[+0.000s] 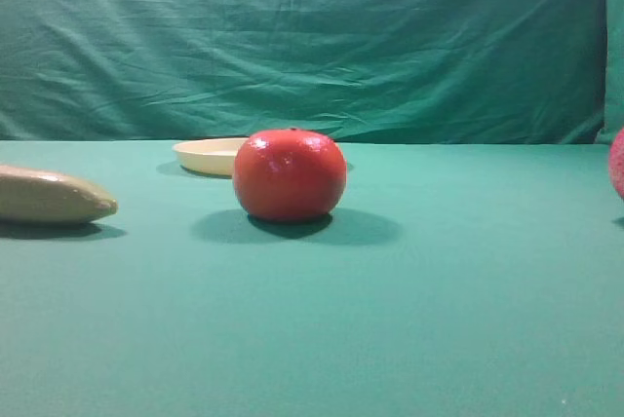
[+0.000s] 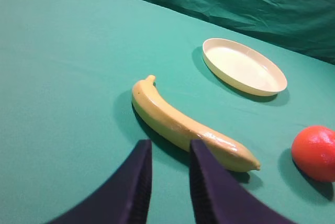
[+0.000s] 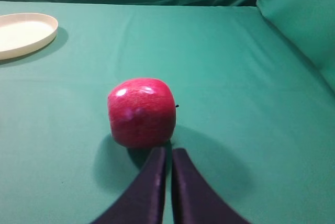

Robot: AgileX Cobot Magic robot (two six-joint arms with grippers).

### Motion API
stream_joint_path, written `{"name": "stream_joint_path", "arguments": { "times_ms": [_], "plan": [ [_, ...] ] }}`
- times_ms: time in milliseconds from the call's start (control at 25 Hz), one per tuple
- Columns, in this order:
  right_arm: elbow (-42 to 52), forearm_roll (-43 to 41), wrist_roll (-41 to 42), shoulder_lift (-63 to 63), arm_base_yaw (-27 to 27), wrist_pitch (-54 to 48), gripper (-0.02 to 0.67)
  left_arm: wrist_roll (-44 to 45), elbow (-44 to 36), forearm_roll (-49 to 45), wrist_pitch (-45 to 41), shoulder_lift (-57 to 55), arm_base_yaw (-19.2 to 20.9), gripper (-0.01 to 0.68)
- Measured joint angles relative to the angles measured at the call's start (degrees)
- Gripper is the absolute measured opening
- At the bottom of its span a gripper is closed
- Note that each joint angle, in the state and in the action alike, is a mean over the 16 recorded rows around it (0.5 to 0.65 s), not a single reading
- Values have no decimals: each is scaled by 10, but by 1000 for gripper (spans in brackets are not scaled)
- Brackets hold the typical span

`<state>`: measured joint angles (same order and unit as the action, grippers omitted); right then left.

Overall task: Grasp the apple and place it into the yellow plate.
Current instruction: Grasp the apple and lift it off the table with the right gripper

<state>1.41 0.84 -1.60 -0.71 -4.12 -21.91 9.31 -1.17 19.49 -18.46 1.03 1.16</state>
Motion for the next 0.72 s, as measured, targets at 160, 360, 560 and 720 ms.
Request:
{"name": "stream_joint_path", "arguments": {
  "times_ms": [160,360,560,720],
  "plan": [
    [0,0,0,0,0,0,0,0,0,0,0,0,0,157],
    [0,0,0,0,0,0,0,0,0,0,0,0,0,157],
    [0,0,0,0,0,0,0,0,0,0,0,0,0,157],
    [0,0,0,0,0,0,0,0,0,0,0,0,0,157]
  ]
}}
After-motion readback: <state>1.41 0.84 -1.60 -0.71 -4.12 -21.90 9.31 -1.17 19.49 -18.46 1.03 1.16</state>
